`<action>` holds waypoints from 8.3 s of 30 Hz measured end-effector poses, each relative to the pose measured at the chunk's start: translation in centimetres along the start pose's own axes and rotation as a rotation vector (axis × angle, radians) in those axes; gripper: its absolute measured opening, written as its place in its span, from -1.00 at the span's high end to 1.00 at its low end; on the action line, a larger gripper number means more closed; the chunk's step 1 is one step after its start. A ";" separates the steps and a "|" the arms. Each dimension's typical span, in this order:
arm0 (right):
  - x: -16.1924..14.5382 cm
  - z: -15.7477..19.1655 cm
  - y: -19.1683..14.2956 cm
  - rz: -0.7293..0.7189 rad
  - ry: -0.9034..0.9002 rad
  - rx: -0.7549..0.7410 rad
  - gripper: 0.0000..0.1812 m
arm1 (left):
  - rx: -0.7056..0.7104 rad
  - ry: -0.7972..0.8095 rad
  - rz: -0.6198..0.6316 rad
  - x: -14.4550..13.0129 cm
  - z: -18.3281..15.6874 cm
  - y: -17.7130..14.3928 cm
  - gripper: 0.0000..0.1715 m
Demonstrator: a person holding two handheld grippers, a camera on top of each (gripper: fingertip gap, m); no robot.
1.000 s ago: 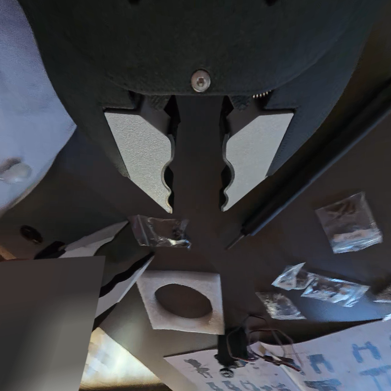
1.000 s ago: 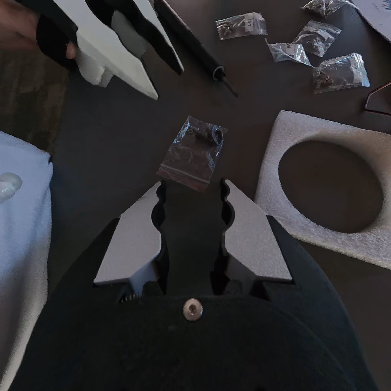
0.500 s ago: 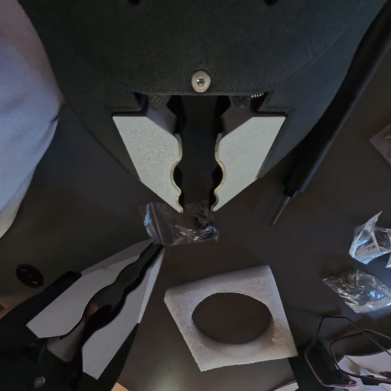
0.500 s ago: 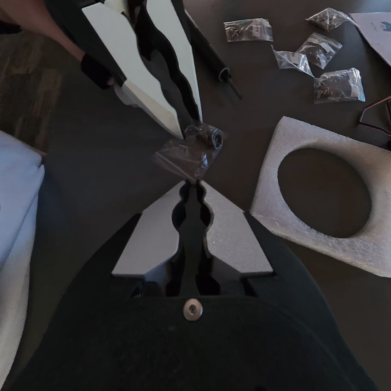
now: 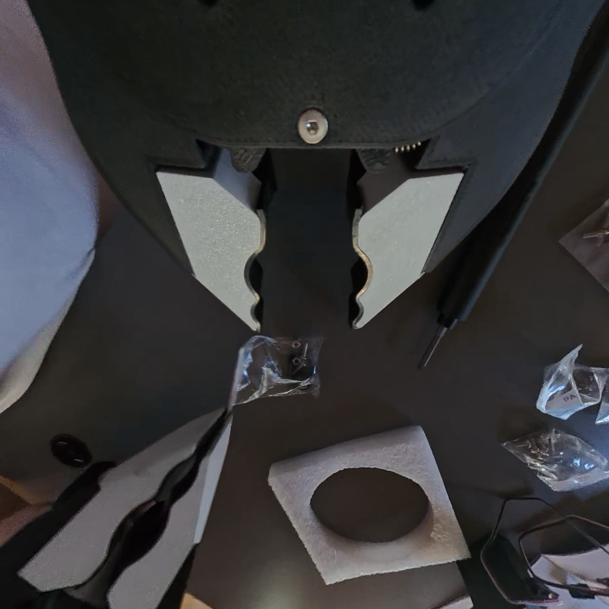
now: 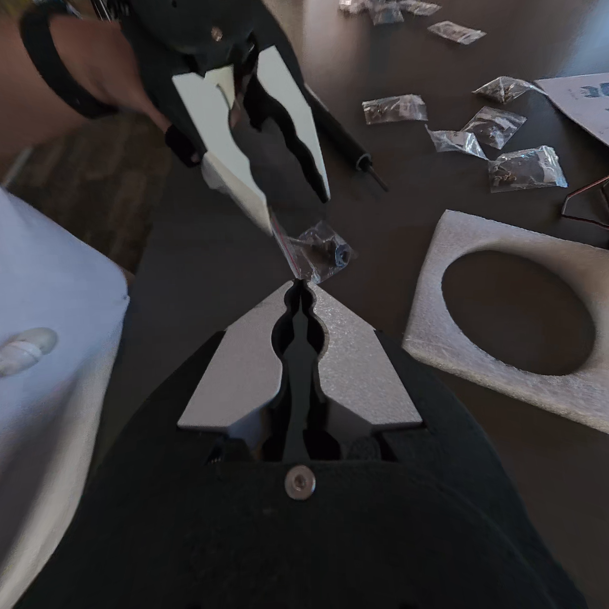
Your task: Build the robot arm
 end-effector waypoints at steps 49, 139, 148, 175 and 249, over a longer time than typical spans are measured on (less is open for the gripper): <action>3.8 -3.3 1.4 -0.127 0.483 0.445 1.00 | -0.503 -0.395 -0.098 3.0 -0.3 1.8 0.95; 6.6 -12.5 -3.8 -0.462 1.054 0.530 1.00 | -0.538 0.005 -0.483 14.3 -1.4 3.8 0.92; 6.5 -12.2 -3.7 -0.460 1.050 0.536 1.00 | -0.515 0.020 -0.499 14.4 -1.6 3.5 0.97; 5.8 -10.1 -2.6 -0.363 1.062 0.576 1.00 | -0.526 -0.148 -0.560 12.2 -1.2 2.2 0.97; 3.3 -5.8 -1.8 0.034 0.646 0.662 0.92 | -0.536 0.039 -0.151 7.6 -2.2 3.6 1.00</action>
Point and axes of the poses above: each gripper's, where its closed fingertips meet, y out along the fingers, x out of its top, z = x × y across the jaws, the point moved 2 cm from there along -y, back along the fingers, and after that the axes turned 13 degrees about -x, right-handed, at the moved point
